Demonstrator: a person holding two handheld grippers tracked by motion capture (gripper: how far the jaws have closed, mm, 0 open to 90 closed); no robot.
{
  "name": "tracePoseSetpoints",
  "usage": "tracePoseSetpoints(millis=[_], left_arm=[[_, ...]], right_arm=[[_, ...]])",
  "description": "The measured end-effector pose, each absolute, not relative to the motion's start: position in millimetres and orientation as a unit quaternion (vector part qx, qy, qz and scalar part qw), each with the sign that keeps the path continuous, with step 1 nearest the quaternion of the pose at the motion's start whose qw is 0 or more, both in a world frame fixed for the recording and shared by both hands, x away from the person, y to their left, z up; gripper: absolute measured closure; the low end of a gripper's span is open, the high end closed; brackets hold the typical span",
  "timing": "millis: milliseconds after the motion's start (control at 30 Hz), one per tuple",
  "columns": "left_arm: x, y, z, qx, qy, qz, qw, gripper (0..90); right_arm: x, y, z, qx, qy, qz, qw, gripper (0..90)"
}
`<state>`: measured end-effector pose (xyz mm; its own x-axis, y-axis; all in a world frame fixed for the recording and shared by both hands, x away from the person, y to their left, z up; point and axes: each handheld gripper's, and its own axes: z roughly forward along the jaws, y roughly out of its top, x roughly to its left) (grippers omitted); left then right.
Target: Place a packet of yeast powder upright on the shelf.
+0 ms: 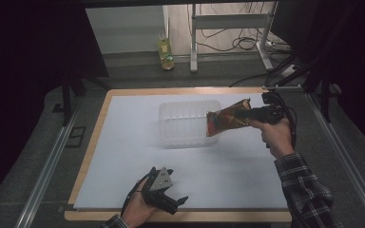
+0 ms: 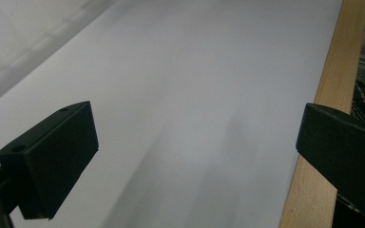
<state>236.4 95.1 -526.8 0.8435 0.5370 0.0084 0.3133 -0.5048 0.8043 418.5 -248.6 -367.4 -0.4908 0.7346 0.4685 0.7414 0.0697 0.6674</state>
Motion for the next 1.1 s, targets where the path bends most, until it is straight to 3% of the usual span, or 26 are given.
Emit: tracePoseSetpoints(millis=[400, 1100], left_arm=[[236, 95, -527, 0.858, 0.246, 0.130, 0.432, 0.0], [236, 93, -528, 0.860, 0.243, 0.128, 0.431, 0.1]], right_arm=[[440, -232, -367, -0.513, -0.741, -0.433, -0.027, 72.9], [460, -208, -383, -0.519, -0.751, -0.409, -0.025, 72.6]])
